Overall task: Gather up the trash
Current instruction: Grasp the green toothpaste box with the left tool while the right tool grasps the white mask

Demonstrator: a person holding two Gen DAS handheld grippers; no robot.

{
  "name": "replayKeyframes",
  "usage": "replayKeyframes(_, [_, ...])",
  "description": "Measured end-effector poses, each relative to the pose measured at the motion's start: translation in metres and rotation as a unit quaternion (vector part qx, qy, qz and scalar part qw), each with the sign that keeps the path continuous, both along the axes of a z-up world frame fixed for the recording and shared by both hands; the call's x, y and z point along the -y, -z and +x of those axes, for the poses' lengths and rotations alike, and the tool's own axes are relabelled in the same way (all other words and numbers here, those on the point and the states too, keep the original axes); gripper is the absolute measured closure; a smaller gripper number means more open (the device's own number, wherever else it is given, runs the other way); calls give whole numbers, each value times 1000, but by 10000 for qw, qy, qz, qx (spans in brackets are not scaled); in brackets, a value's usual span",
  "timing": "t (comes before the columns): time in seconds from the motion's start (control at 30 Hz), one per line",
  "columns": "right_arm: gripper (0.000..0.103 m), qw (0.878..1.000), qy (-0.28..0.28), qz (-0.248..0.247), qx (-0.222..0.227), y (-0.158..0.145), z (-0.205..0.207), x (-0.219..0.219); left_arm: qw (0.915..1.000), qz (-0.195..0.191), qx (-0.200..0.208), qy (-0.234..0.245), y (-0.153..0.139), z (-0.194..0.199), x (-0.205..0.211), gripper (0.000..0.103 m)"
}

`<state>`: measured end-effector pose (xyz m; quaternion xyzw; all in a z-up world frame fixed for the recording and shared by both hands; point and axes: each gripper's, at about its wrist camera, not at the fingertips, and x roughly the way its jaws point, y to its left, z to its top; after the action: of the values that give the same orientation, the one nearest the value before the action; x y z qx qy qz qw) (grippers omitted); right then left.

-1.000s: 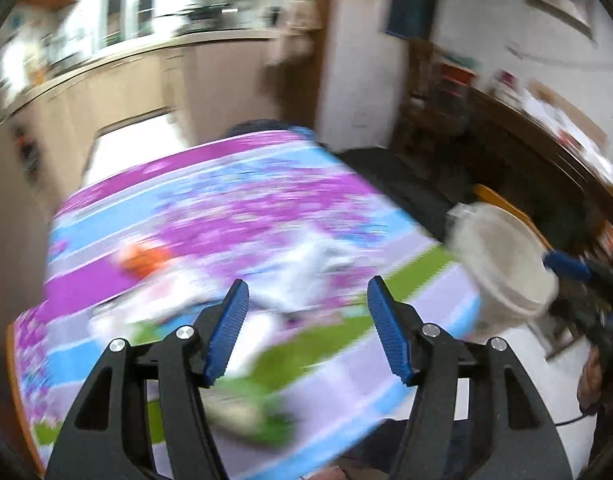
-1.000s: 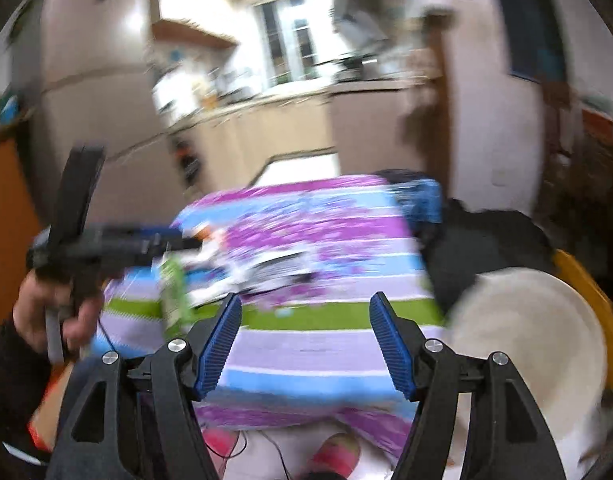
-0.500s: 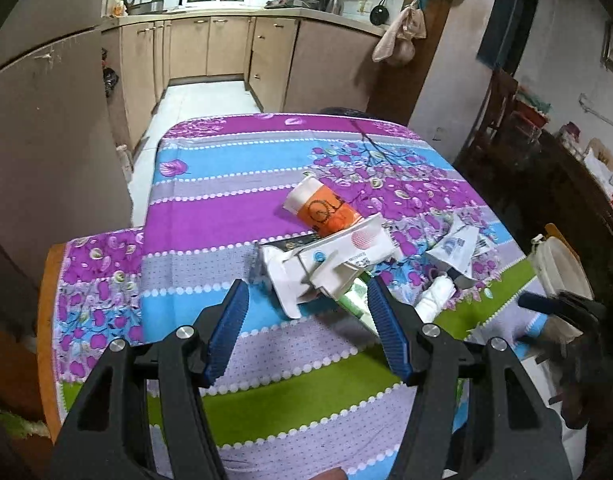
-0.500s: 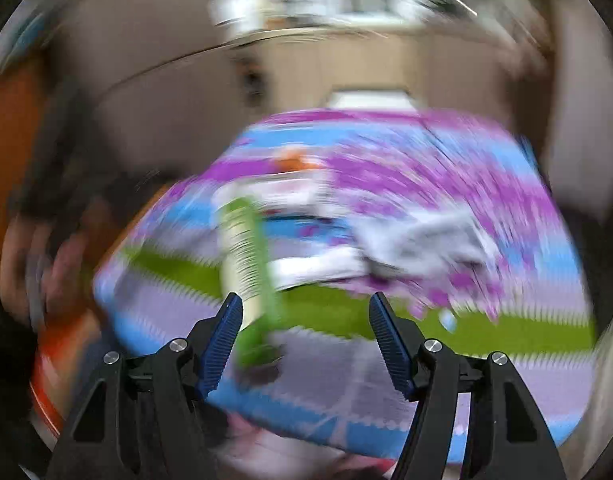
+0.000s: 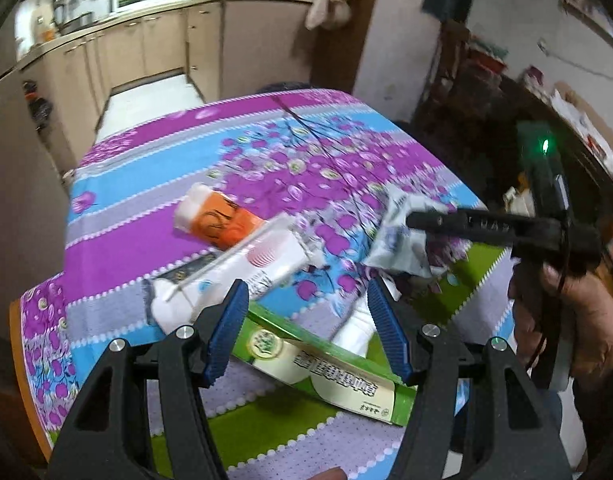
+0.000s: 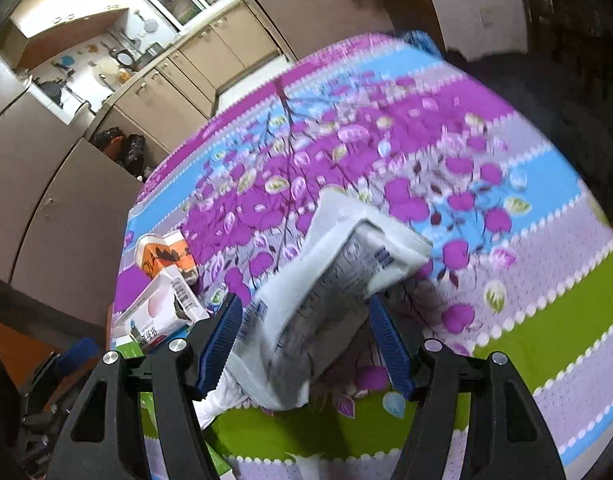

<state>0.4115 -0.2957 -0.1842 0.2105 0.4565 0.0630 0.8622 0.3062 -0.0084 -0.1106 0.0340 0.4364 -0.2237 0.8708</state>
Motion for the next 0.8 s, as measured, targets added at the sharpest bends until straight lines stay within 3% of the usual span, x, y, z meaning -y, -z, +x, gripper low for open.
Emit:
replayKeyframes(0.07, [36,9994,-83,-51,325,-10,-10,0,10000,7,-30,33,4,-1,-3,44])
replayKeyframes(0.13, [38,9952,-556,-10,805,-26,-36,-10,9998,-112,-57,-137,5,0,-17,44])
replayKeyframes(0.17, [39,9838,-1363,-383,1096,-36,-50,-32,9995,-234,-93,-167,4,0,-24,44])
replayKeyframes(0.2, [39,9644,-2183,-850,1229,-41,-59,-55,9990,-375,-170,-182,4,-1,-34,44])
replayKeyframes(0.23, [42,9374,-2873,-1421,1364,-44,-69,-73,9983,-482,-259,-210,6,-1,-43,44])
replayKeyframes(0.3, [43,8777,-3866,-2440,1437,-43,-79,-97,9971,-598,-381,-268,9,-2,-57,44])
replayKeyframes(0.33, [45,8565,-4191,-2681,1376,-43,-76,-102,9961,-691,-476,-281,11,-2,-64,44])
replayKeyframes(0.4, [48,8302,-4567,-2942,1249,-43,-65,-109,9936,-879,-640,-301,15,-4,-72,44])
replayKeyframes(0.43, [49,8094,-4794,-3180,1179,-41,-56,-114,9919,-991,-724,-315,18,-8,-78,44])
replayKeyframes(0.5, [49,7902,-5091,-3270,973,-33,-42,-122,9893,-1139,-833,-380,24,-13,-84,44])
replayKeyframes(0.53, [50,7722,-5320,-3354,901,-27,-36,-129,9878,-1207,-897,-400,27,-16,-86,44])
replayKeyframes(0.6, [50,7553,-5573,-3371,726,-13,-29,-141,9849,-1312,-1063,-370,36,-20,-89,44])
replayKeyframes(0.67, [51,7380,-5808,-3384,598,0,-26,-152,9863,-1170,-1094,-388,43,-20,-90,44])
replayKeyframes(0.8, [51,7380,-5935,-3163,547,2,-19,-159,9883,-1046,-1047,-376,42,-3,-100,44])
